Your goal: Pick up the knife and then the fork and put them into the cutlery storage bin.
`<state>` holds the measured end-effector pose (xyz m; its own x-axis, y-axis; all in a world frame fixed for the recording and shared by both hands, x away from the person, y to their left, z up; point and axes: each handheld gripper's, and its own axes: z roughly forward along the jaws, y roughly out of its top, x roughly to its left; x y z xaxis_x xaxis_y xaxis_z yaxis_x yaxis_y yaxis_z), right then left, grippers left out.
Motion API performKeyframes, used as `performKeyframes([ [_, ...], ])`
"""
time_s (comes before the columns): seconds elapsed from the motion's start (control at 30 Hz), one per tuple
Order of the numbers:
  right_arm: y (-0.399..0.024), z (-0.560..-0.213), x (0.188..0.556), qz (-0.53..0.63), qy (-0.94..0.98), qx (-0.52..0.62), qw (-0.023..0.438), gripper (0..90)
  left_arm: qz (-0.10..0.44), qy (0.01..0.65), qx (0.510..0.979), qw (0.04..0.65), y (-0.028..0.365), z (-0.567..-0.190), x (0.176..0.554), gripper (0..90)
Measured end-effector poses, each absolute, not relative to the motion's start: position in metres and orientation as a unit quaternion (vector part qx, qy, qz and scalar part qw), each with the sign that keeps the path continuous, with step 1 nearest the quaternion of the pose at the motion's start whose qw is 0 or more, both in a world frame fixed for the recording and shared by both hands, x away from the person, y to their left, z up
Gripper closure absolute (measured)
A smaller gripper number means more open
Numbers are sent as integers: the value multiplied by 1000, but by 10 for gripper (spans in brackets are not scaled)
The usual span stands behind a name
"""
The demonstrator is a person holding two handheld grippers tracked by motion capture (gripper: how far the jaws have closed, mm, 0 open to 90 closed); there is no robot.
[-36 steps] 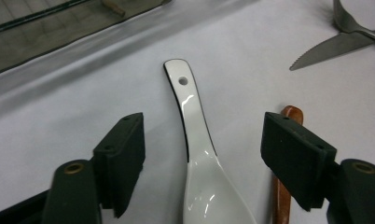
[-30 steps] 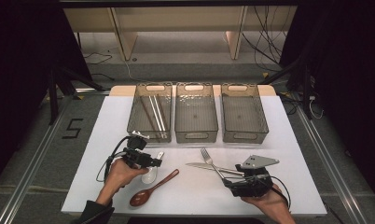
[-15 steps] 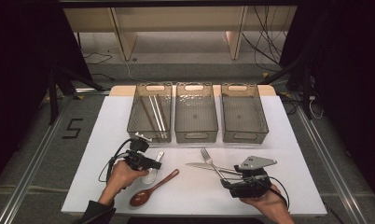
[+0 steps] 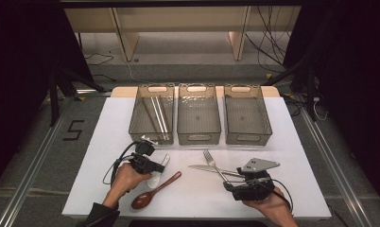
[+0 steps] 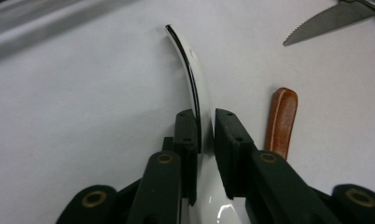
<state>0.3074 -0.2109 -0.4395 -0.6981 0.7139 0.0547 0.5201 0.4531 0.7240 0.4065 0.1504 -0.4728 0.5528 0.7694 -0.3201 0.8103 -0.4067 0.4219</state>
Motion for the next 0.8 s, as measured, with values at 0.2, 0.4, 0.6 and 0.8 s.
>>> performKeyframes([
  [0.2, -211, -439, 307, 374, 842, 366, 130, 289, -47, 467, 839, 274, 148, -472, 407, 839],
  [0.4, -212, -439, 307, 375, 842, 366, 129, 289, -35, 464, 842, 275, 148, -470, 406, 846],
  [0.6, -212, -439, 307, 377, 841, 367, 129, 290, -24, 461, 835, 298, 156, -458, 406, 848],
  [0.8, -211, -439, 307, 377, 841, 367, 129, 290, -21, 457, 826, 328, 158, -444, 405, 848],
])
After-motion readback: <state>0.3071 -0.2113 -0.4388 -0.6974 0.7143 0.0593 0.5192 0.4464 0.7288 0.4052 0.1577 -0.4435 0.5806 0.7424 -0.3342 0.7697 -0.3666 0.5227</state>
